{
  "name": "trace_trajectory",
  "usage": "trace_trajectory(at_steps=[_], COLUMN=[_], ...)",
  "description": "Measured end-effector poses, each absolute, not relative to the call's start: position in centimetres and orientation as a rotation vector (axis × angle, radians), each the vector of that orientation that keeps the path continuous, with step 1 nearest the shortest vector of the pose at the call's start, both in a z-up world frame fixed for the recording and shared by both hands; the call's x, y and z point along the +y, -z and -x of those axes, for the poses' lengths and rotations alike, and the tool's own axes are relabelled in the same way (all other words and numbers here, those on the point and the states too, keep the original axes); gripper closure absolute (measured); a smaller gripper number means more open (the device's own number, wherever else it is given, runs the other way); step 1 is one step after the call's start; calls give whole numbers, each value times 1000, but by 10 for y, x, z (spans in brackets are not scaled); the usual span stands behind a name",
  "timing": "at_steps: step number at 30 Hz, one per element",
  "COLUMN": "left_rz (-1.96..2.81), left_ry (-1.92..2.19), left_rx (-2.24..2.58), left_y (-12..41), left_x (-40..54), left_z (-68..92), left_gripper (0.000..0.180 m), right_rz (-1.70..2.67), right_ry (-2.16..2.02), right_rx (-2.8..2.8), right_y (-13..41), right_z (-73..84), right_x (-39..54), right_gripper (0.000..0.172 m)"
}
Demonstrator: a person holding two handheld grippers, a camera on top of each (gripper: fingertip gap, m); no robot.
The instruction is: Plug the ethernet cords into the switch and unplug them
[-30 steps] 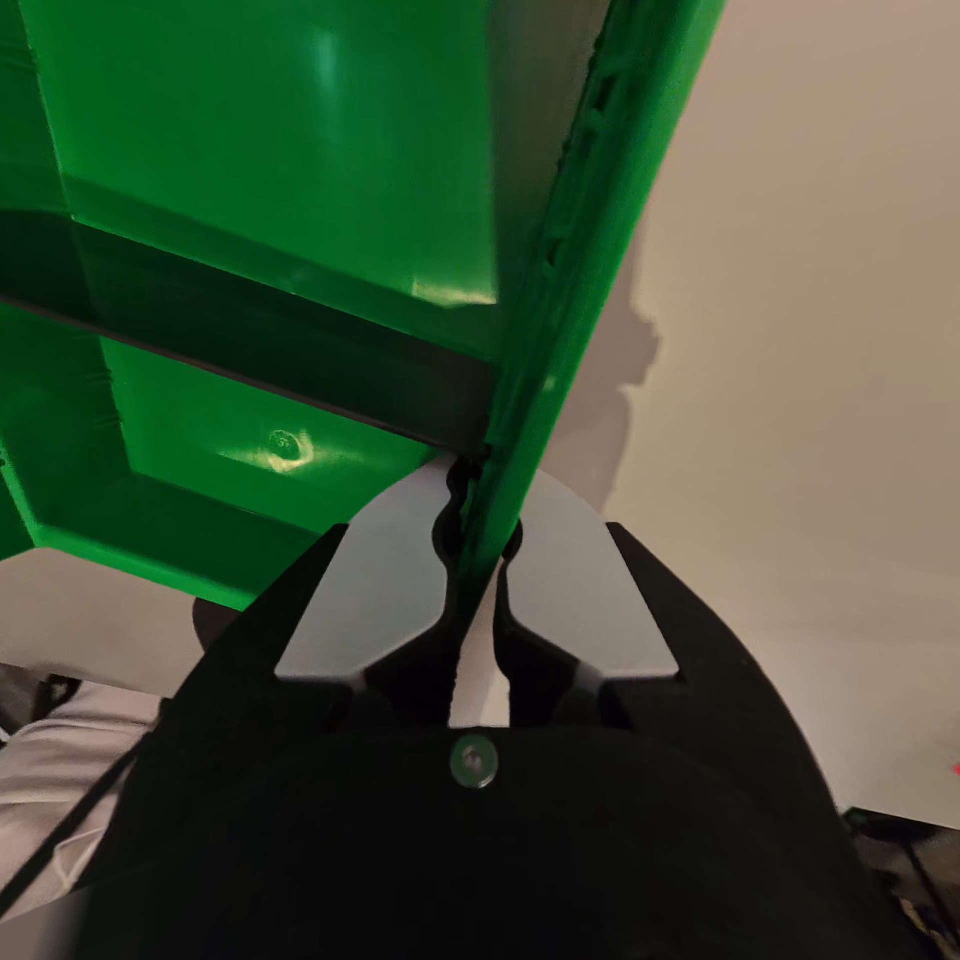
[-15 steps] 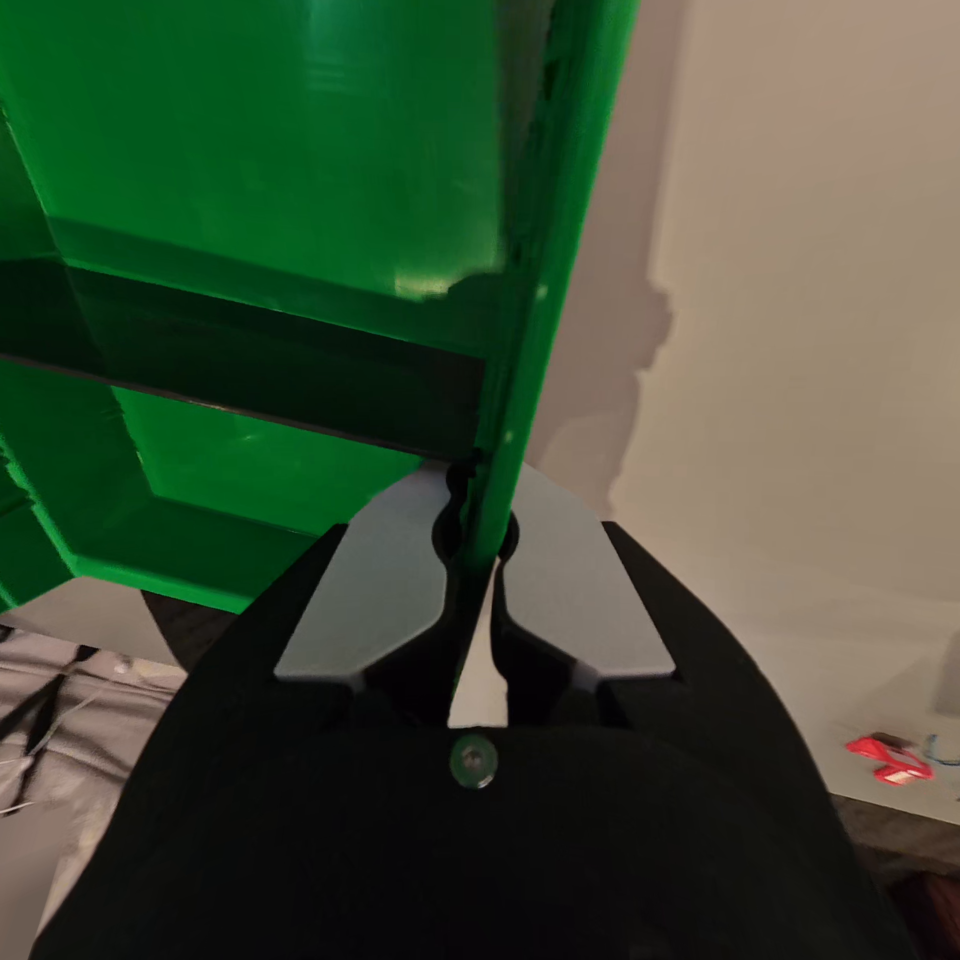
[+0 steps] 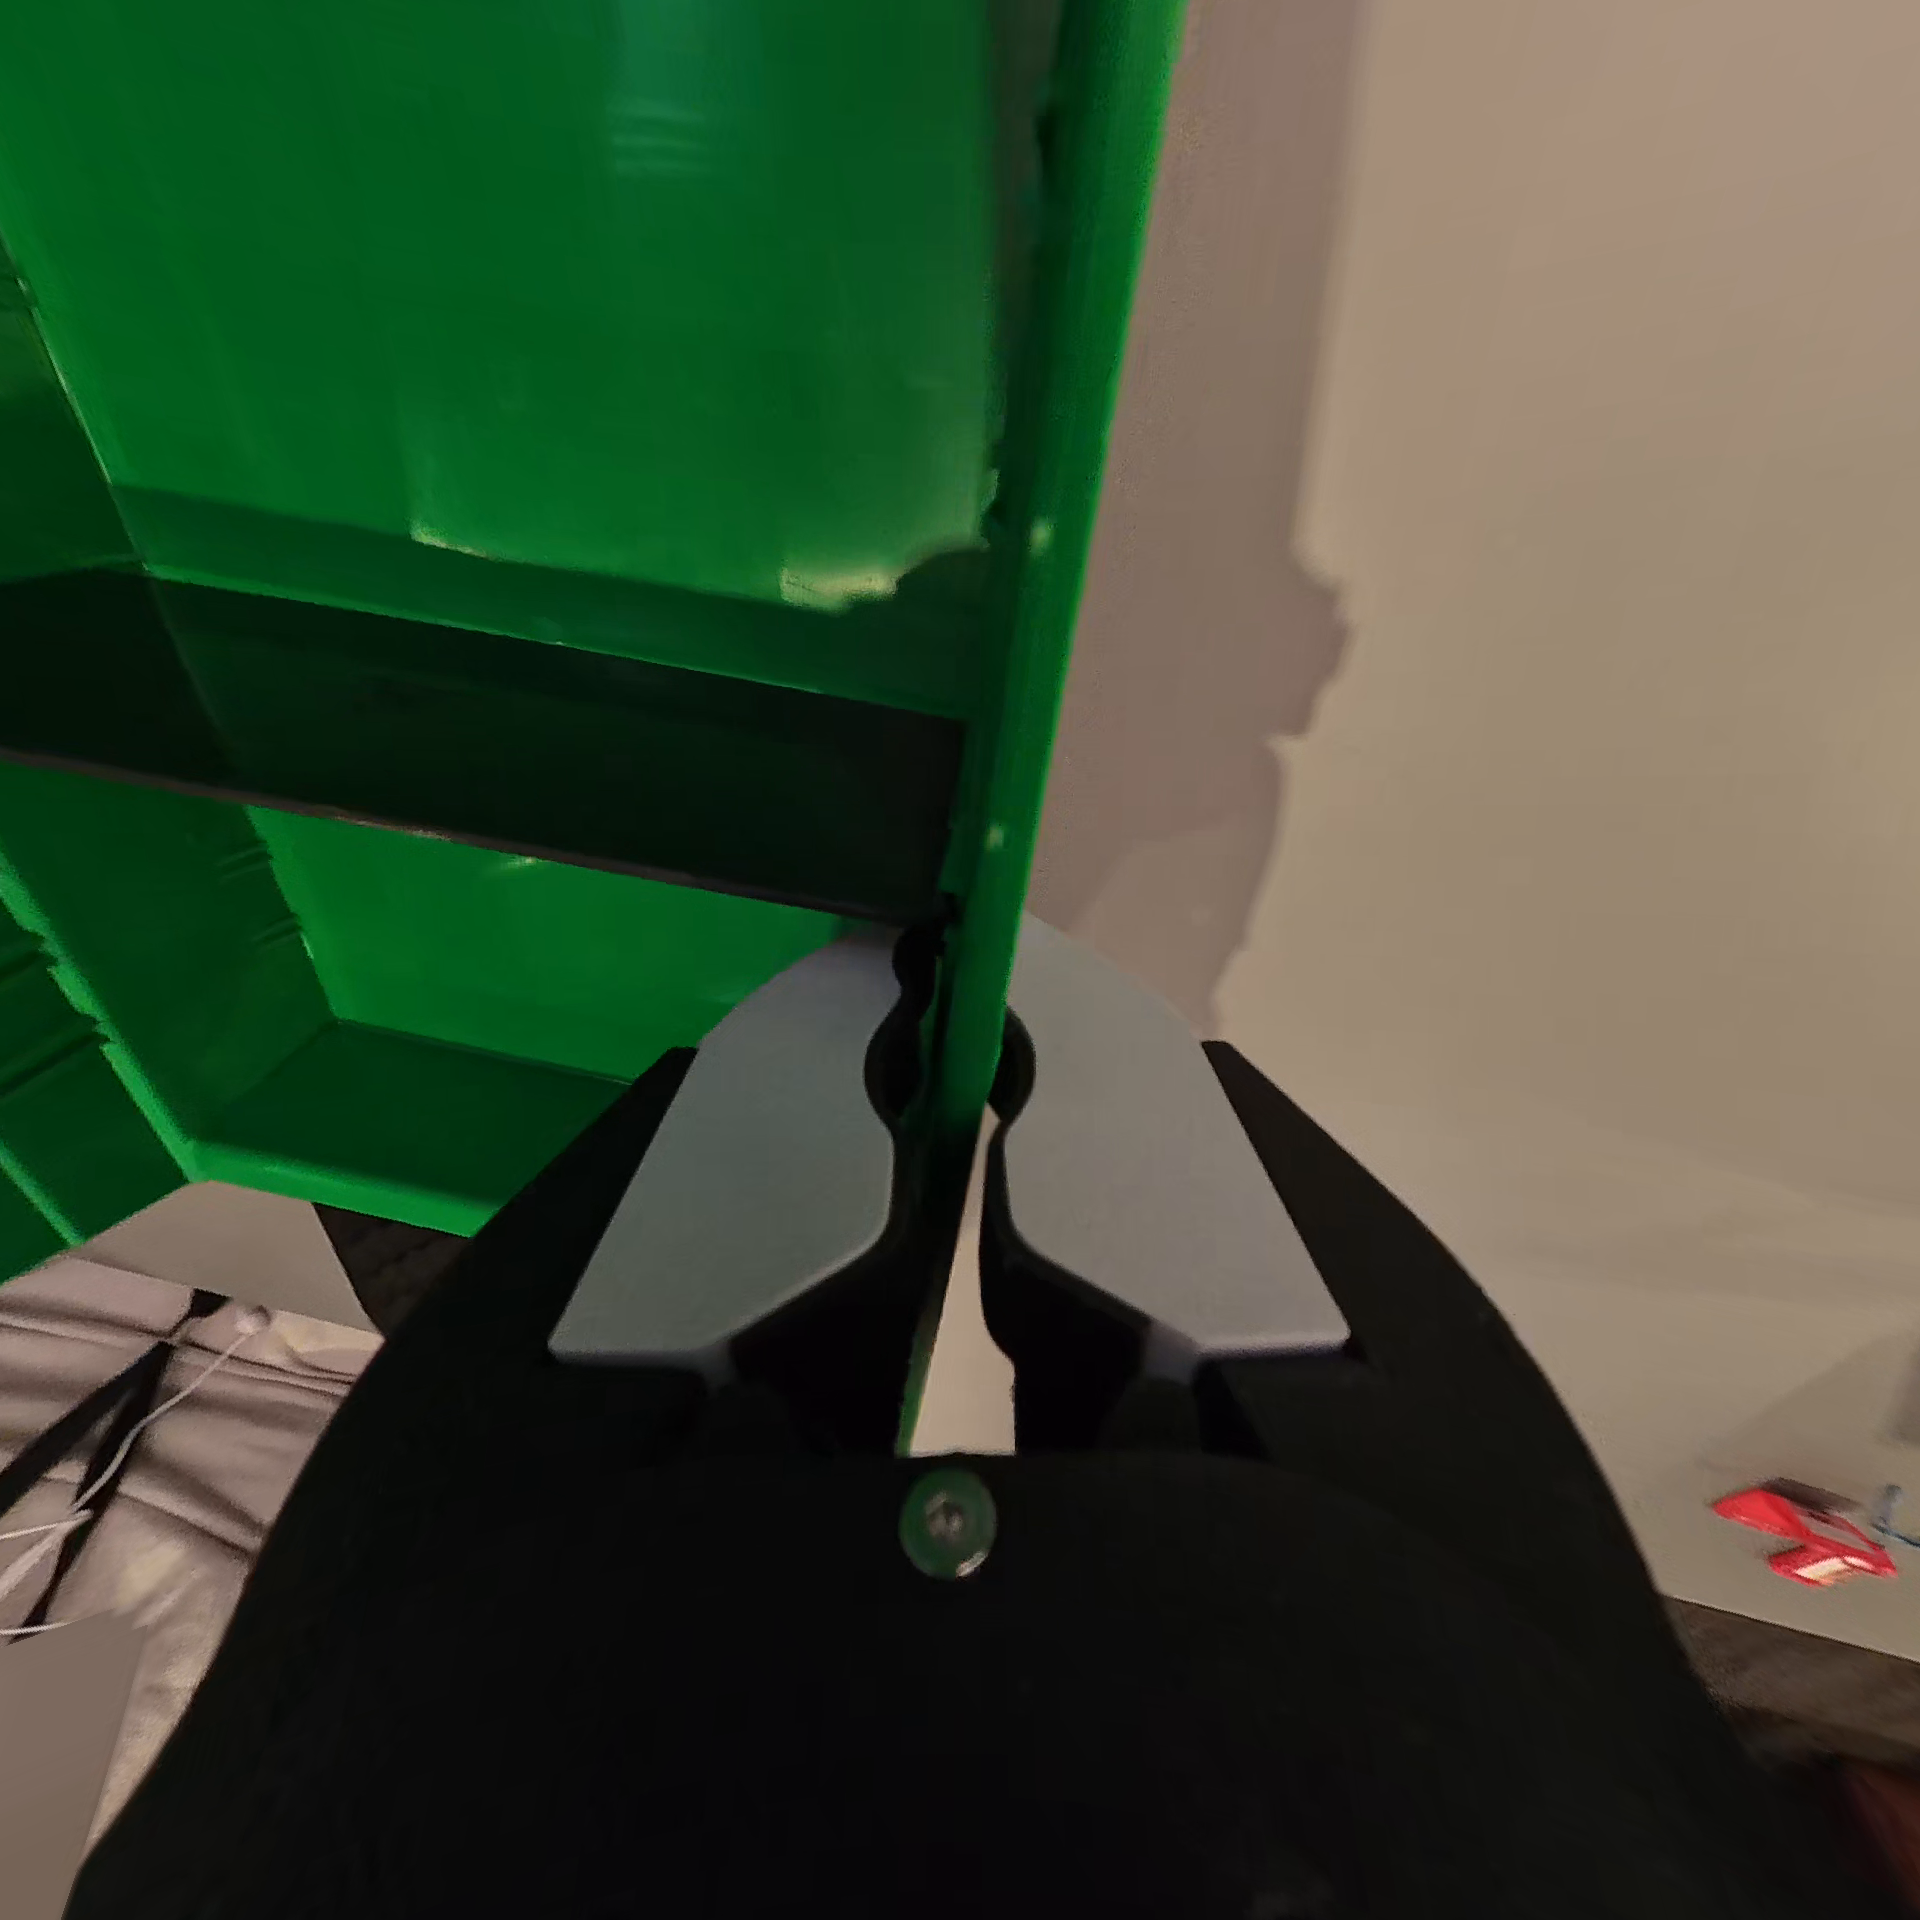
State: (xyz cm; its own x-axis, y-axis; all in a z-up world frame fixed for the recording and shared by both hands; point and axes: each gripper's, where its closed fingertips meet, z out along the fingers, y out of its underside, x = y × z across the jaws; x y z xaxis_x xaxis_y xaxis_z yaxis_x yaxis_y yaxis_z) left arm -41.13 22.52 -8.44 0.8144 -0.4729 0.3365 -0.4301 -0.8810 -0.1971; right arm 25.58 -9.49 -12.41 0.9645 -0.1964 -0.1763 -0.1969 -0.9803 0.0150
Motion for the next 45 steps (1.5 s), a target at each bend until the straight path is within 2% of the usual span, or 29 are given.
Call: trace_trajectory(at_steps=[11,12,14,15,18,21,23,25,27,30,35,41,45], left_rz=[2818,2796,2700,2623,2431,2412,2361,2249,2070,1939,2052,2038,1937], left_ry=[592,603,652,664,571,445,364,163,-59,-133,106,106,95], left_rx=[689,694,705,706,778,955,1177,1441,1715,1977,2147,2381,2394], left_y=[84,83,71,60,24,12,16,29,45,71,97,130,134], left_x=[224,224,229,234,240,221,204,200,203,205,201,196,201], left_z=[410,409,401,398,390,367,342,328,321,312,297,307,301], left_gripper=[170,167,146,140,132,115,113,116,122,130,124,112,110], right_rz=[3042,3031,3010,2986,2869,2674,2457,2167,1886,1664,1628,1721,1732], right_ry=[-257,-245,-206,-180,-66,154,217,192,137,77,-87,13,36], right_rx=[444,427,395,384,416,431,336,138,-18,-93,-153,-154,-146], right_y=[124,124,123,120,99,50,-2,-66,-124,-169,-160,-141,-138], right_z=[-268,-268,-269,-269,-275,-288,-281,-251,-212,-171,-136,-147,-149], right_x=[-103,-102,-102,-100,-92,-80,-59,-34,-23,-22,-14,-1,2], right_gripper=[165,165,163,155,145,144,144,145,137,137,137,131,130])
